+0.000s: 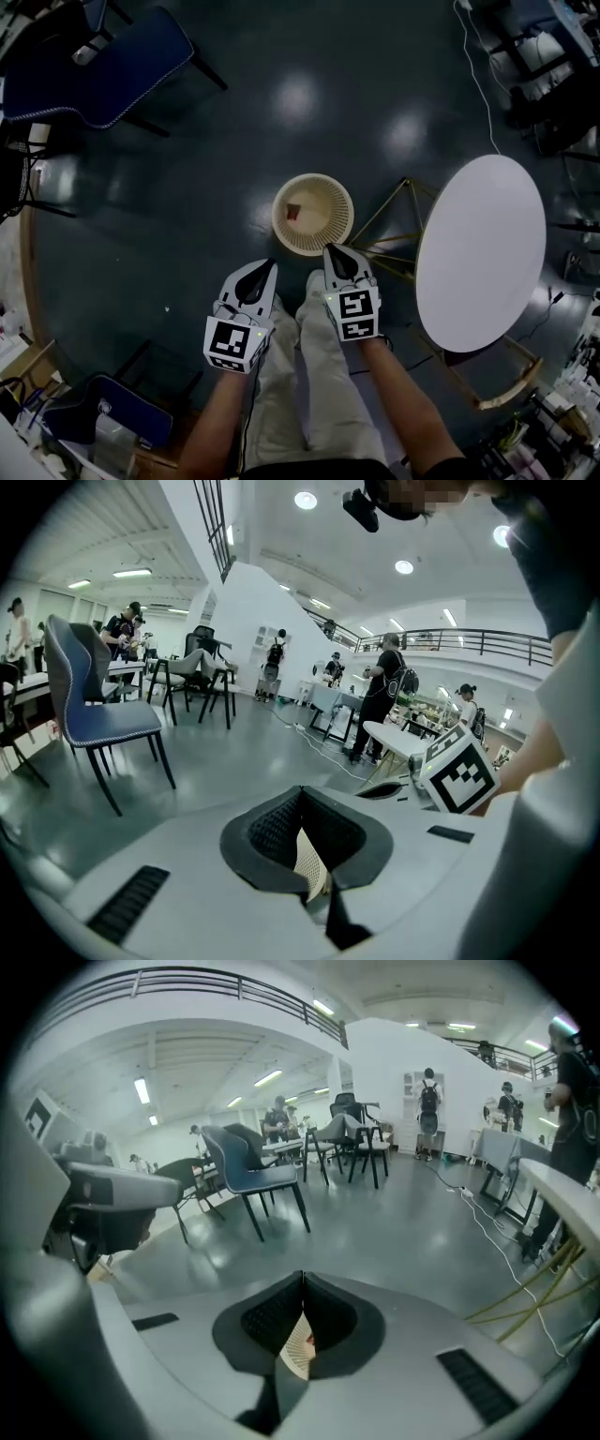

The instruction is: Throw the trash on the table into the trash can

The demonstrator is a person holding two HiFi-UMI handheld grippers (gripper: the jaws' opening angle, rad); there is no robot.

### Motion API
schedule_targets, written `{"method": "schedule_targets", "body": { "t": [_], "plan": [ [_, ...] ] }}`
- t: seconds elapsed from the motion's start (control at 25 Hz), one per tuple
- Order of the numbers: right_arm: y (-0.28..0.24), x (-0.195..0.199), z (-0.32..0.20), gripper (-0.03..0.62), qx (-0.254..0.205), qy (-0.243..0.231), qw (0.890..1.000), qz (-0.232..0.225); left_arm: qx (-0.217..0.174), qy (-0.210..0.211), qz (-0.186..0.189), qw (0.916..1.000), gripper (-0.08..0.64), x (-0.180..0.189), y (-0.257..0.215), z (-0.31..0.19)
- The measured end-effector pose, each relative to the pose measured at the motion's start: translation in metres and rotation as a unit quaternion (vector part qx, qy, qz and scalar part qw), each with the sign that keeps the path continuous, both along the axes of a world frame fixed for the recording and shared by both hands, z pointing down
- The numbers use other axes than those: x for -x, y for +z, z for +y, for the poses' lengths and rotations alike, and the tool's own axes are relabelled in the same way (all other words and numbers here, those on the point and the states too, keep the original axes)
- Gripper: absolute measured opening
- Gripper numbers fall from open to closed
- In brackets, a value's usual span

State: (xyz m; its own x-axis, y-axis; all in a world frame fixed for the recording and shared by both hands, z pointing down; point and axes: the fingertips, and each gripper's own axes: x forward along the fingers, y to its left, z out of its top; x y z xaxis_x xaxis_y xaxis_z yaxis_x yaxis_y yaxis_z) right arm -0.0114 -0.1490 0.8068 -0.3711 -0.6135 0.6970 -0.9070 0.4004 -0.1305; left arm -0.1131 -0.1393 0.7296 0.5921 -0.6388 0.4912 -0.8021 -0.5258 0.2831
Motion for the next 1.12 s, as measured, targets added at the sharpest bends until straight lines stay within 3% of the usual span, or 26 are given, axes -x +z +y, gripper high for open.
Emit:
{"method": "schedule_targets", "body": {
  "t": [0.24,0.72,1.12],
  "plan": [
    [-0.08,-0.002,-0.004,0.02,-0.034,0.013,0.999,-0.029,-0.02,0.005,0.004,0.9998,0.015,-0.006,-0.054,-0.001],
    [-0.226,0.016,0.012,0.02,-0.095,-0.005,0.994,-0.061,-0.064,-0.01,0.004,0.9979,0.015,0.006,-0.168,0.003],
    [-0.357,0.017,0.02,0.02,-0.15,0.019,0.984,-0.096,-0.098,-0.014,0.029,0.9946,0.015,0.006,-0.28,0.02]
  ]
}}
